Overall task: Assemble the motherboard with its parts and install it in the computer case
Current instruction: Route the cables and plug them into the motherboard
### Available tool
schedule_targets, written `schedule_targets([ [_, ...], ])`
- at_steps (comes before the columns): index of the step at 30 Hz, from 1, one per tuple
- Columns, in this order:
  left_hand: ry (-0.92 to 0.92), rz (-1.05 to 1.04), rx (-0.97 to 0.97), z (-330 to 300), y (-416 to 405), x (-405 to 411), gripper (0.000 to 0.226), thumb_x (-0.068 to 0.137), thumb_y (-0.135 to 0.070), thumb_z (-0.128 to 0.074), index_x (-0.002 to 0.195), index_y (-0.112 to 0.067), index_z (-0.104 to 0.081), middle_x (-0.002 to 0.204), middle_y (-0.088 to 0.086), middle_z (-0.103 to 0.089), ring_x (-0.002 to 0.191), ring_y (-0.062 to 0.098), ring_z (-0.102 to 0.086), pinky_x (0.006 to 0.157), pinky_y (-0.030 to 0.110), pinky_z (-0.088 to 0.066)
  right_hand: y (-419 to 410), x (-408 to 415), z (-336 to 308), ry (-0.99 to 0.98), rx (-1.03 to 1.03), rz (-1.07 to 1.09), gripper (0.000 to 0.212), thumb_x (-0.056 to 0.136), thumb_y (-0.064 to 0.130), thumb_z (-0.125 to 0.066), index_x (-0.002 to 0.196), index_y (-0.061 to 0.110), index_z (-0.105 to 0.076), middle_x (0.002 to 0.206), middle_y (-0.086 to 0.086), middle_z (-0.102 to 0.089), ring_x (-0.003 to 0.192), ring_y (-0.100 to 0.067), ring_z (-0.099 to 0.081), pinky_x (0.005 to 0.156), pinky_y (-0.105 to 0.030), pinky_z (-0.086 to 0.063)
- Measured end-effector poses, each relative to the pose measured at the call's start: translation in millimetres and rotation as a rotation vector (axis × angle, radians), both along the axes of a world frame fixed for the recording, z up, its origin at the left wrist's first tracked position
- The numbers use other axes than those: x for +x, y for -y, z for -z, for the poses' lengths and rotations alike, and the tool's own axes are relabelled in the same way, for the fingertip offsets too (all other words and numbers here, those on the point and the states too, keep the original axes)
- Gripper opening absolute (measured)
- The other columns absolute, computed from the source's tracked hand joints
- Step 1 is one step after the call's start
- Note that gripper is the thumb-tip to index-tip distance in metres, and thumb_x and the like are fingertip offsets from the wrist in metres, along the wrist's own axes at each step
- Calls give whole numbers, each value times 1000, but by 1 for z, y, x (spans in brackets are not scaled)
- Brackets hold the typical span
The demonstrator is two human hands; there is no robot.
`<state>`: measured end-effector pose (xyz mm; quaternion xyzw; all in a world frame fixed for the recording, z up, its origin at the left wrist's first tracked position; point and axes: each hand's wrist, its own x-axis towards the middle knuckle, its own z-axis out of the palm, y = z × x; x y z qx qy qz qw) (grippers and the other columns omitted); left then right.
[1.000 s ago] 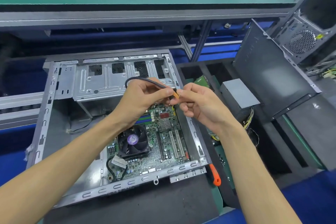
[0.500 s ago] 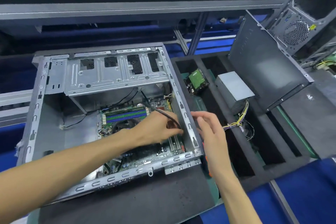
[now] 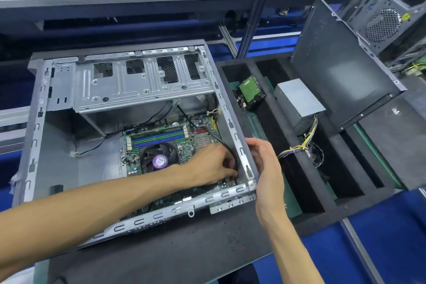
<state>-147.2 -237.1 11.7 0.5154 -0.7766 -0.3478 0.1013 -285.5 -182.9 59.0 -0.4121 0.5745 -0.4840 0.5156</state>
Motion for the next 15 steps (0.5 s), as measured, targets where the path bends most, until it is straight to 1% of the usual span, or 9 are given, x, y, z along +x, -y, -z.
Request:
schedule_targets([
  [3,-49,-59,28,4,-4,-1,18,82,-32,-81,77,-16,-74,75,-7,-70,67,8,-64,67,27,-55,0,1,2,-4,-14,6,35,99,37,-38,104,29,-71,108,-6,-72,103,-26,-67,91,-48,-52],
  [5,-80,-79,35,7,-7,-1,19,81,-30,-82,70,-19,-70,72,-9,-69,65,8,-63,65,26,-54,0,1,2,0,-14,11,35,98,37,-37,104,28,-71,103,-6,-73,97,-23,-68,86,-43,-52],
  [7,-122,-106,44,9,-9,-1,23,80,-30,-82,66,-21,-67,69,-9,-68,63,9,-63,63,26,-53,0,1,2,9,-8,16,35,98,36,-38,102,28,-72,101,-8,-73,92,-24,-68,82,-44,-52],
  [8,-136,-113,45,10,-11,0,23,80,-30,-82,65,-21,-66,68,-9,-68,63,9,-63,64,26,-53,0,1,2,8,-8,18,35,98,36,-38,102,28,-72,102,-8,-73,93,-25,-68,83,-46,-53],
  [11,-144,-103,2,14,-16,0,19,81,-31,-80,70,-21,-69,75,-9,-69,69,9,-63,71,30,-54,0,1,1,3,-19,22,35,100,32,-38,103,27,-72,106,-8,-73,100,-29,-68,90,-51,-53],
  [13,-175,-112,-18,16,-19,1,14,82,-30,-79,78,-18,-75,79,-8,-71,71,9,-64,73,32,-54,0,0,2,0,-26,21,35,101,30,-37,104,26,-72,107,-7,-73,101,-29,-68,89,-50,-54],
  [15,-201,-118,-34,17,-19,2,13,82,-30,-79,81,-17,-76,79,-8,-72,71,7,-64,72,32,-55,0,0,3,0,-28,21,35,101,30,-37,104,26,-72,106,-6,-73,100,-27,-68,88,-48,-54],
])
